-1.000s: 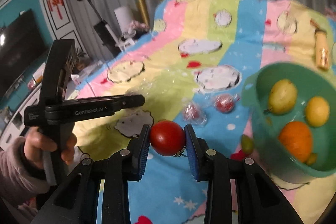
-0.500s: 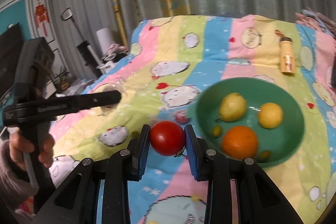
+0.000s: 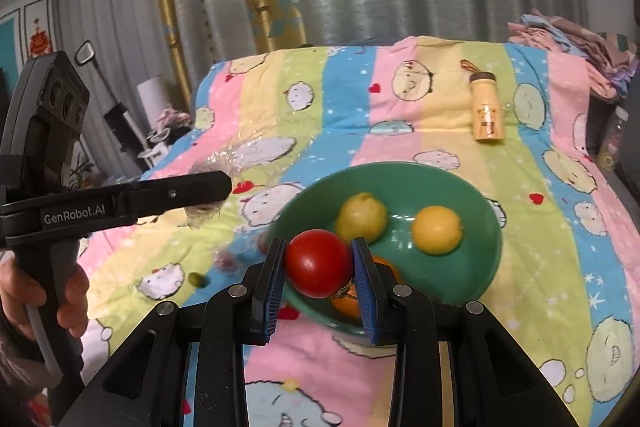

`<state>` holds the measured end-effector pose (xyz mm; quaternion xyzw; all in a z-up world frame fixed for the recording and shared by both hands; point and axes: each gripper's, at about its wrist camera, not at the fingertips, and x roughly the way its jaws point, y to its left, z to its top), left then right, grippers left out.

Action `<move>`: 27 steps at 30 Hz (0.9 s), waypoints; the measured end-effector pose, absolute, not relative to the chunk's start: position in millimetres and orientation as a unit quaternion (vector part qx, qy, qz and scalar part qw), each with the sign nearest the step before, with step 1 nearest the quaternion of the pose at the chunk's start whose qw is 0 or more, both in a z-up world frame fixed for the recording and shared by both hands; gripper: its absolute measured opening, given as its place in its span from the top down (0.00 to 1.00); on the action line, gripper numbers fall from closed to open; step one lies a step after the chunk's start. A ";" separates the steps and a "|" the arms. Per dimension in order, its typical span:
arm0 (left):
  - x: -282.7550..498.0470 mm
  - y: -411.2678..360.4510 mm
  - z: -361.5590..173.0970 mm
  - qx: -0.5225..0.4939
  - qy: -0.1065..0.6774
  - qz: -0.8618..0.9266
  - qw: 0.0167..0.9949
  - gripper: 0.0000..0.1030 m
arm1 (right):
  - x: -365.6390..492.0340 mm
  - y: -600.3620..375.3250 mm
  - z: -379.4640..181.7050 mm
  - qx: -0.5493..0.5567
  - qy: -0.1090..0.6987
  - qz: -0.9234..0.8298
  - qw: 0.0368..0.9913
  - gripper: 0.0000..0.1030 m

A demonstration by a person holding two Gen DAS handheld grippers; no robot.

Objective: Organize fruits
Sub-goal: 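Carry the tomato and the wrapped candy over the green basin with both grippers, then open both grippers to drop the tomato and candy into the basin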

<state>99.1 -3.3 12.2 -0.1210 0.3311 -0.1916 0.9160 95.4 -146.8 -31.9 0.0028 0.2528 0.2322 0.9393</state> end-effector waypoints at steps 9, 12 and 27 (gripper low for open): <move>124.0 -27.3 -3.4 -0.096 0.358 -0.199 0.907 0.73 | 115.1 -161.0 -41.6 0.010 0.263 0.210 0.941 0.66; 133.0 -34.8 -10.7 -0.085 0.369 -0.200 0.904 0.73 | 121.4 -164.0 -43.8 0.009 0.268 0.205 0.941 0.66; 163.6 -58.0 -38.7 -0.039 0.411 -0.193 0.890 0.72 | 150.0 -163.0 -49.1 -0.023 0.281 0.174 0.944 0.66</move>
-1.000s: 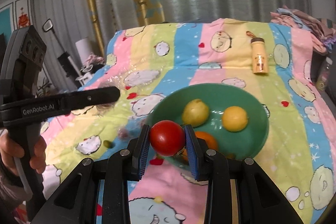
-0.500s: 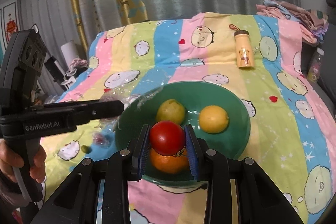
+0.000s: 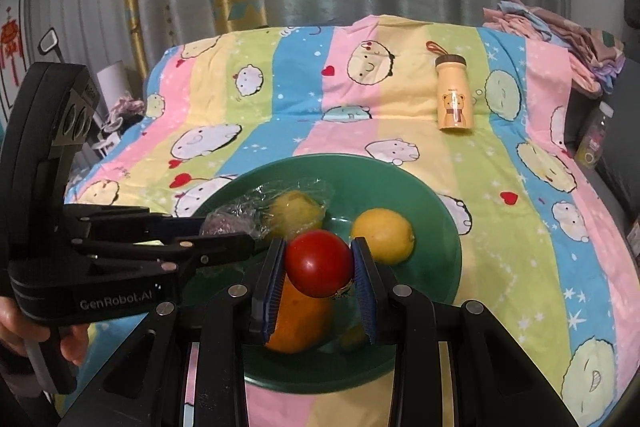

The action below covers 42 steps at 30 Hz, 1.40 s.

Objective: Organize fruits
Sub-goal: 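Open both grippers to drop the tomato and candy into the basin, then move the left gripper to another wrapped red candy on the sheet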

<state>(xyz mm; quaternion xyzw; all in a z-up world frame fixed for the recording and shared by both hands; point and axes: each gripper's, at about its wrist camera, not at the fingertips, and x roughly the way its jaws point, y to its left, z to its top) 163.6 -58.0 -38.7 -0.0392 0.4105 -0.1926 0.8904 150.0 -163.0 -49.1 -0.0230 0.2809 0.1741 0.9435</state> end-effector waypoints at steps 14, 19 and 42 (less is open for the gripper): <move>155.8 -5.0 -9.7 -0.101 0.371 -0.152 0.910 0.29 | 139.9 -189.2 -39.4 0.031 0.254 0.164 0.953 0.52; 135.3 37.4 -2.6 -0.124 0.358 -0.109 0.919 0.27 | 129.1 -205.4 -37.9 0.058 0.251 0.161 0.953 0.50; 42.9 113.6 -40.0 -0.185 0.393 -0.018 0.900 0.27 | 76.6 -173.4 -51.8 0.039 0.291 0.215 0.932 0.50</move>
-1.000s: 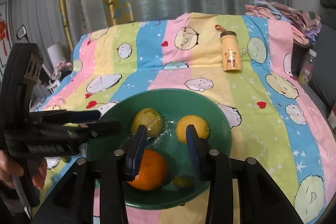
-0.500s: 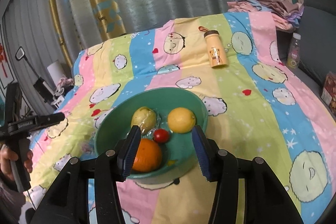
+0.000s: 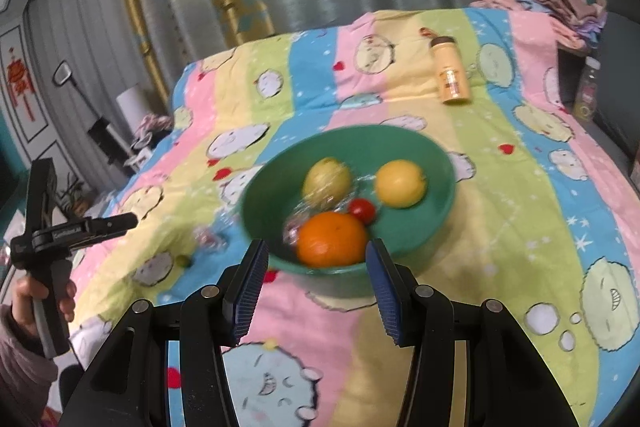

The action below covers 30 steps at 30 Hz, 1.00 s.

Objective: Organize fruits
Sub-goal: 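Move the left gripper to another wrapped red candy on the sheet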

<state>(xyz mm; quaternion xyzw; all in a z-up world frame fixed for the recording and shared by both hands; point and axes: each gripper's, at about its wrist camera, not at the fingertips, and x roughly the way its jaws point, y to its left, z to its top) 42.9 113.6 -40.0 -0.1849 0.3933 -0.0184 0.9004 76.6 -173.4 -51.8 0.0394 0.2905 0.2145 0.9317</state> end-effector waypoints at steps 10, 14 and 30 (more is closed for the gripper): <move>29.6 112.5 -50.8 -0.178 0.405 -0.023 0.896 0.27 | 67.1 -142.4 -62.8 0.017 0.315 0.253 0.915 0.50; 32.1 103.1 -53.7 -0.165 0.407 -0.033 0.898 0.27 | 66.6 -133.6 -67.5 0.013 0.323 0.261 0.910 0.50; 100.7 52.0 -81.2 -0.088 0.426 -0.073 0.897 0.36 | 79.7 -119.6 -92.2 0.017 0.352 0.281 0.892 0.50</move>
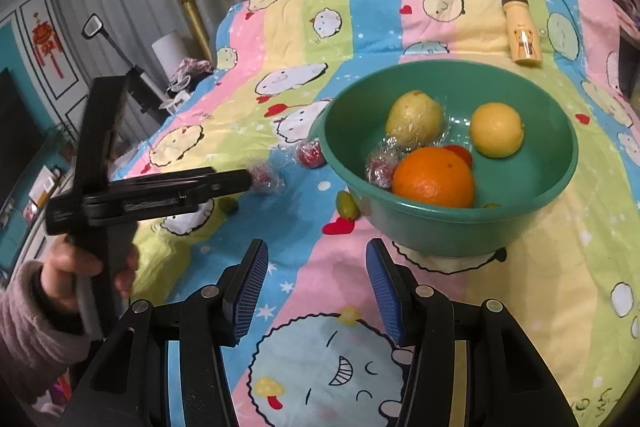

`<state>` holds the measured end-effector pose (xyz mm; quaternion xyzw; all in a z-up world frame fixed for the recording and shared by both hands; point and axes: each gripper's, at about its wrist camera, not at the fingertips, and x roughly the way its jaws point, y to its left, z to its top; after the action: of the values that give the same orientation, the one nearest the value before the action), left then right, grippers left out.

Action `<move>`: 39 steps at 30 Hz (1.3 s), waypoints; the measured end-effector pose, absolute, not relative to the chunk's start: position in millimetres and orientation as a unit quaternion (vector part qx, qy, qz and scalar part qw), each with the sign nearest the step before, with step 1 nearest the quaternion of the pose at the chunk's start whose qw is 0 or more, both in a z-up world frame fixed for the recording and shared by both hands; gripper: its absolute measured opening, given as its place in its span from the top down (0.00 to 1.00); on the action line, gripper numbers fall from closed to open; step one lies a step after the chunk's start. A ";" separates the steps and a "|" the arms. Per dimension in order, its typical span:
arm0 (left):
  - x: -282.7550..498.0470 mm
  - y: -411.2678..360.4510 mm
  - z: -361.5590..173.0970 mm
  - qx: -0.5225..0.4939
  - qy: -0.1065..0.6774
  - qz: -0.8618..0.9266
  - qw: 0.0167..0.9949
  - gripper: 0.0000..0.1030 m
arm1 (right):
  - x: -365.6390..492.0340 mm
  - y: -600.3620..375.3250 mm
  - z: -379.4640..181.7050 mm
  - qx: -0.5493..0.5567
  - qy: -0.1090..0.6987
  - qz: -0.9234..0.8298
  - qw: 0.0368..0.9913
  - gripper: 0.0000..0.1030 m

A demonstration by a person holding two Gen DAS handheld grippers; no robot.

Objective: Organize fruits
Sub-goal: 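Move the left gripper to another wrapped red candy on the sheet, then close the left gripper on the wrapped candy and lift it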

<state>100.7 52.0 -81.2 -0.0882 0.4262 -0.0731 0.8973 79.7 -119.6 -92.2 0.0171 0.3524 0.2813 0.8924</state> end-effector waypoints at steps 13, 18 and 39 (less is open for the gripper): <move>123.0 49.7 -94.2 -0.064 0.434 -0.062 0.897 0.68 | 88.7 -117.8 -102.4 0.026 0.365 0.283 0.887 0.50; 114.7 55.6 -85.6 -0.085 0.421 -0.069 0.900 0.68 | 90.3 -111.9 -103.8 0.025 0.368 0.287 0.884 0.50; 53.6 116.3 -53.4 -0.167 0.365 -0.058 0.914 0.68 | 112.9 -58.8 -92.3 0.004 0.359 0.294 0.886 0.50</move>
<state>53.6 116.3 -53.4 -0.1670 0.3650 -0.0583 0.9141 112.9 -58.8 -92.3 0.0041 0.3591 0.2938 0.8859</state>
